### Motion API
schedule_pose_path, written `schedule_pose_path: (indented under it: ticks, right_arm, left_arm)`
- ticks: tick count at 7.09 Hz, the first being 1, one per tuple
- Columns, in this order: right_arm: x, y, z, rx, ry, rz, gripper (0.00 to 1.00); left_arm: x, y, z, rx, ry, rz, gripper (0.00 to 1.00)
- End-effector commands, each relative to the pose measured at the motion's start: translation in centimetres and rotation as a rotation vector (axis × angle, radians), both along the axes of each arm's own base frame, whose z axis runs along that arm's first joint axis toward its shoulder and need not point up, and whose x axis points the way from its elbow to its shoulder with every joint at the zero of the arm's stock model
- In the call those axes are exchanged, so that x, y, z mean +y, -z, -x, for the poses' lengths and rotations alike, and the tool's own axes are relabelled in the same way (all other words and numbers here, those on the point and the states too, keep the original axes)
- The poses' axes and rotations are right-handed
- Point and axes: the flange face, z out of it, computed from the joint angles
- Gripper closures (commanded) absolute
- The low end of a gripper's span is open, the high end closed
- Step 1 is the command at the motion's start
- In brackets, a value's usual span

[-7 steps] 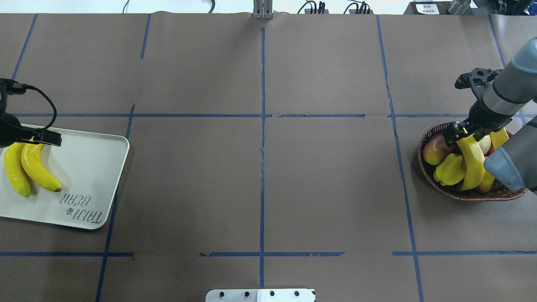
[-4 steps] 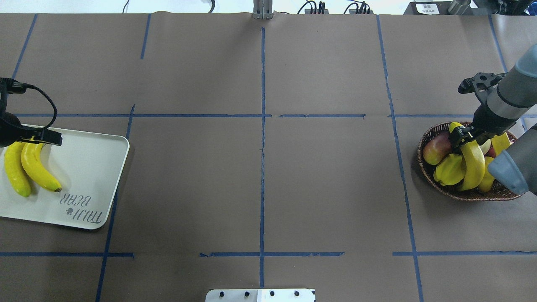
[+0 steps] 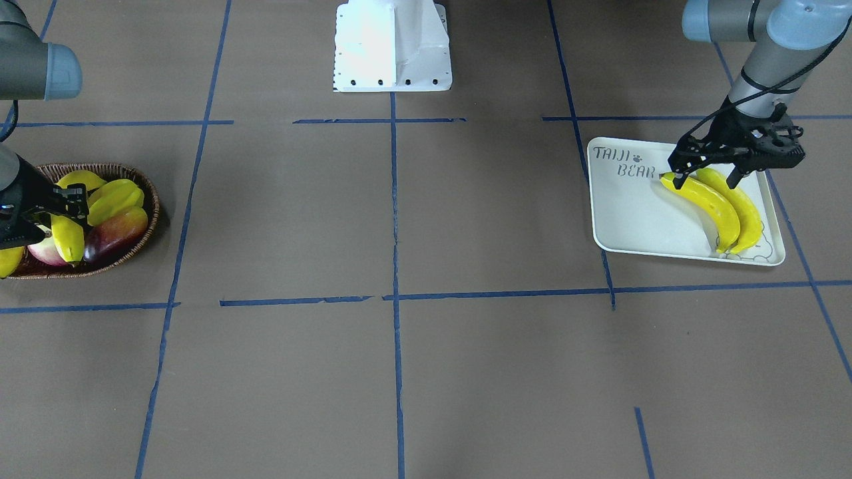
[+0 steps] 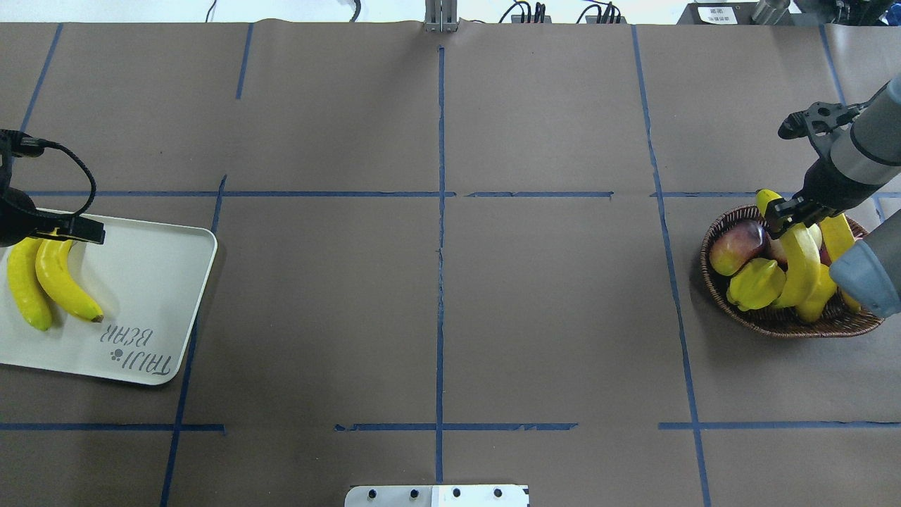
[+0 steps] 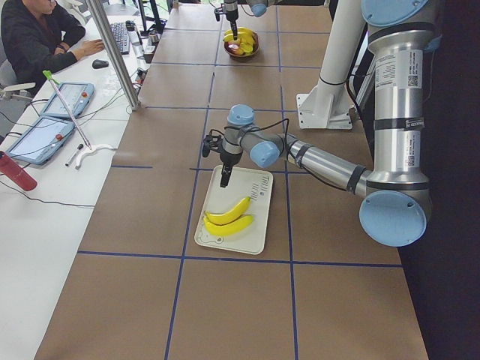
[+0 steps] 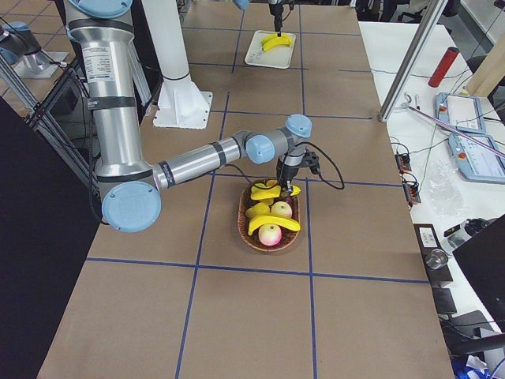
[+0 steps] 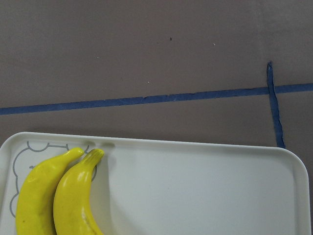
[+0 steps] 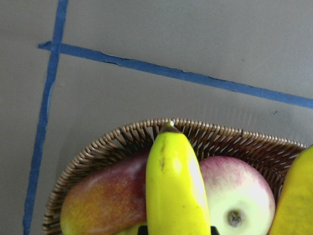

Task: Transfer all bananas from basket to plate

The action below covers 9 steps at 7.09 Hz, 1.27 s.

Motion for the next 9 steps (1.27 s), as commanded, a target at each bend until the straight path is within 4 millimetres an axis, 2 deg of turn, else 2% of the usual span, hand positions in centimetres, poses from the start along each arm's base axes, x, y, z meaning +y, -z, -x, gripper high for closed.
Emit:
schedule_pose_path:
  ticks: [1,2,3,5,6,7,9]
  right_arm:
    - [0.6,5.5,-1.2,-0.048,-0.010,-0.003,1.00]
    - [0.0,9.4,-0.9,-0.122,-0.007,-0.034,1.00]
    - [-1.4,13.5,-0.3,-0.163,-0.042,-0.065,1.00]
    - [-3.5,24.6,1.2,-0.268,-0.194,-0.071,1.00]
    - [-3.2,27.7,1.7,-0.304,-0.232,-0.091,1.00]
    - [-3.0,30.2,3.7,-0.349,-0.315,-0.183,1.00]
    - [0.0,32.9,10.8,-0.465,-0.559,-0.299,1.00]
  left_arm:
    - [0.0,0.1,0.0,0.000,-0.001,-0.001,0.00]
    - [0.4,0.4,-0.3,0.024,-0.028,0.021,0.00]
    - [0.1,2.4,-0.9,0.039,-0.053,0.063,0.00]
    - [-2.8,11.1,-3.8,0.071,0.007,0.186,0.00]
    - [-3.0,13.6,-4.9,0.155,0.073,0.284,0.00]
    - [-3.4,17.6,-6.4,0.245,0.144,0.368,0.00]
    - [-3.2,23.0,-8.3,0.389,0.286,0.510,0.00]
